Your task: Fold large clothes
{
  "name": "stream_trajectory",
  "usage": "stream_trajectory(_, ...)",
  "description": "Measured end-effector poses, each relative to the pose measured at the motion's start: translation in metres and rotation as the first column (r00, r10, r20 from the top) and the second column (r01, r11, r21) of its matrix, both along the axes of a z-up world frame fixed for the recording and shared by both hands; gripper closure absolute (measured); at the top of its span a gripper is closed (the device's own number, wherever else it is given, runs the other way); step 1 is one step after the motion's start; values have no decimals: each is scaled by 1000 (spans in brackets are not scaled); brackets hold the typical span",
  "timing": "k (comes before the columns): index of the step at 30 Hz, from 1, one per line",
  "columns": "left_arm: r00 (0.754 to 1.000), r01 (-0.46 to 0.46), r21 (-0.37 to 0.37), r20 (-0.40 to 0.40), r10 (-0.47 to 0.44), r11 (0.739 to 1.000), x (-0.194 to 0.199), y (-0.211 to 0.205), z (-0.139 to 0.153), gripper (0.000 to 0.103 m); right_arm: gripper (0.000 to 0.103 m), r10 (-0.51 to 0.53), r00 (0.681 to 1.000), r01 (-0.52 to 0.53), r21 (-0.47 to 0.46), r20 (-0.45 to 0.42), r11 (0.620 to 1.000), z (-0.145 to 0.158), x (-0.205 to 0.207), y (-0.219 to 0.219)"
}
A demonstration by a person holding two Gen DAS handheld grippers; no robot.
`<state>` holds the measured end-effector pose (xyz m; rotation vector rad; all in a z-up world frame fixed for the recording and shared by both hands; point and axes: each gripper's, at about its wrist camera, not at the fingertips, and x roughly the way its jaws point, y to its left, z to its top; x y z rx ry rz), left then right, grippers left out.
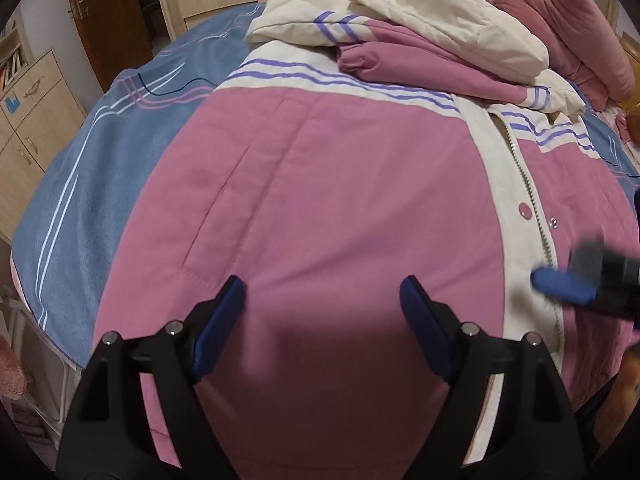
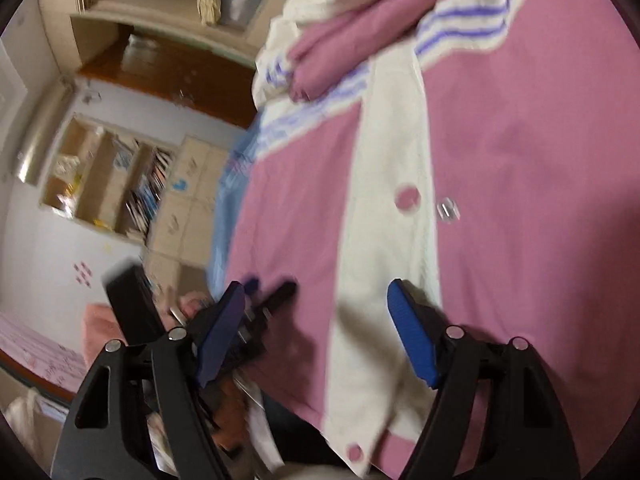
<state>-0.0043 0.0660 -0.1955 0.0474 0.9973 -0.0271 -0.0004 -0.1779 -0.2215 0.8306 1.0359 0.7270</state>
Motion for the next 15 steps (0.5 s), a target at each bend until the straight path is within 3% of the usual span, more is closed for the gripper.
stream_trajectory(2,1000,0,8,3,0,1000,-2,-1,0,20,42,0,1000,1,-40,12,999,6,8,4)
stream_trajectory(7,1000,-5,-17,-5,5,1000,-5,3,1,20,43,-47,998,36,-205,-50,978,5,5,-4)
stream_trajectory(15,1000,-15,-17,-3,15,1000,-8,3,-1,20,42,-45,997,33,-170,-66,985,-10,7,3)
